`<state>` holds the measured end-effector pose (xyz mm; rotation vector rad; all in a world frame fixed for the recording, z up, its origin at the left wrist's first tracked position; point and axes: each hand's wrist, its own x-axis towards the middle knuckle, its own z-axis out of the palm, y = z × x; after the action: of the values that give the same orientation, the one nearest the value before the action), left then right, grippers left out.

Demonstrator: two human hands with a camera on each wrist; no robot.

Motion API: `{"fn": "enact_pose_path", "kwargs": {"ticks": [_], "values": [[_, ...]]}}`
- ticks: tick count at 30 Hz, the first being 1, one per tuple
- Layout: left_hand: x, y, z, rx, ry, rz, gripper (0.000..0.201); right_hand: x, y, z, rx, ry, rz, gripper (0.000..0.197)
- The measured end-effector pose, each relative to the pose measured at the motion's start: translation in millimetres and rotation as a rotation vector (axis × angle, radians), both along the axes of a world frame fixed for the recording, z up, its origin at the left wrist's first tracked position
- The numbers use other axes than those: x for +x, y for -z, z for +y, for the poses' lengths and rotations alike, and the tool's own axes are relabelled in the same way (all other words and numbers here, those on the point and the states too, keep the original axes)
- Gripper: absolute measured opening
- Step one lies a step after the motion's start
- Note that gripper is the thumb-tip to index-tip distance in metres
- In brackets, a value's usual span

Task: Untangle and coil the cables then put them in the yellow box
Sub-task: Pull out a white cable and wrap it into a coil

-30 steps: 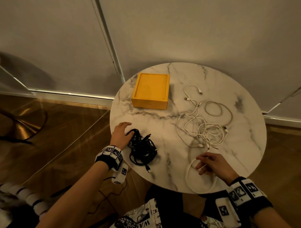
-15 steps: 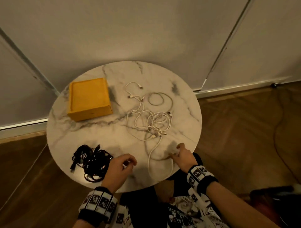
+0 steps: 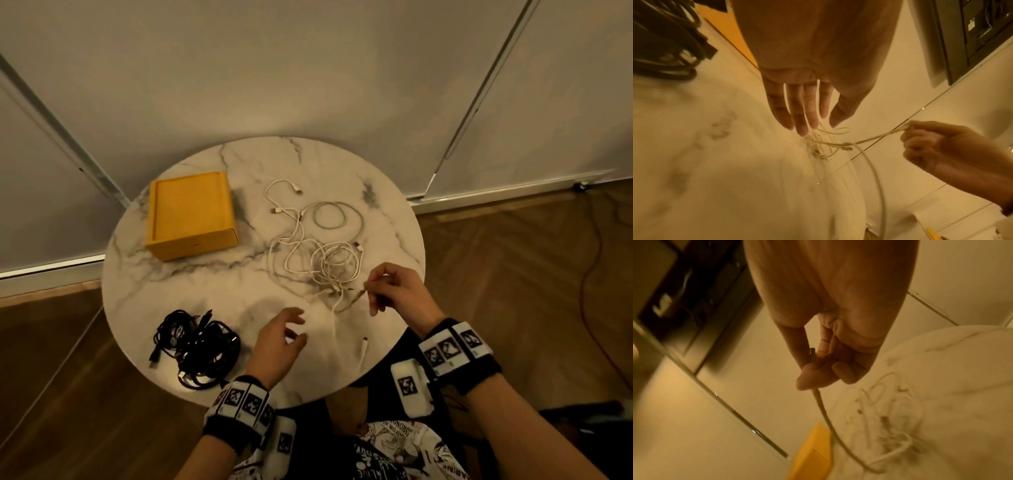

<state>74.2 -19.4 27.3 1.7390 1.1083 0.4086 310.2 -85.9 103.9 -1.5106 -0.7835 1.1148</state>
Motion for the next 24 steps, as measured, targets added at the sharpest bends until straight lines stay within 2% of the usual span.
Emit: {"fn": "enact_pose_path", "kwargs": {"ticks": [2, 4, 6, 8, 10, 12, 14, 17, 19, 21, 23, 24], "values": [[13, -10, 4, -0.122, 0.008, -0.085, 0.044, -5, -22, -3, 0.085, -0.058, 0.148, 0.006], [33, -20, 12, -0.350, -0.010, -0.159, 0.032, -17, -32, -7, 0.137, -0.147, 0.218, 0.004], [51, -24, 21, -0.625, -0.068, -0.229, 0.022, -27, -29, -10, 0.138, -0.223, 0.224, 0.009], [61, -21, 31, -0.776, -0.099, -0.274, 0.026, -33, -15, -13, 0.092, -0.278, 0.157, 0.008], [65, -23, 39, -0.697, -0.122, -0.302, 0.020, -33, 4, -21, -0.030, -0.335, 0.031, 0.004], [68, -33, 49, -0.509, -0.109, -0.257, 0.025, -30, 19, -28, -0.167, -0.378, -0.100, 0.007], [73, -46, 64, -0.245, 0.022, -0.109, 0.031, -25, 24, -30, -0.220, -0.309, -0.165, 0.008], [77, -69, 99, 0.222, 0.202, 0.249, 0.023, -3, 27, -21, -0.214, -0.066, -0.242, 0.010], [76, -94, 122, 0.355, 0.236, 0.363, 0.023, 20, 42, -11, -0.272, 0.033, -0.381, 0.017], [79, -125, 139, 0.303, 0.224, 0.223, 0.015, 36, 63, -2, -0.415, -0.011, -0.520, 0.018], [84, -161, 148, 0.239, 0.177, -0.052, 0.013, 38, 79, 5, -0.595, -0.217, -0.672, 0.015], [88, -182, 151, 0.239, 0.154, -0.175, 0.015, 36, 81, 9, -0.654, -0.305, -0.739, 0.025]]}}
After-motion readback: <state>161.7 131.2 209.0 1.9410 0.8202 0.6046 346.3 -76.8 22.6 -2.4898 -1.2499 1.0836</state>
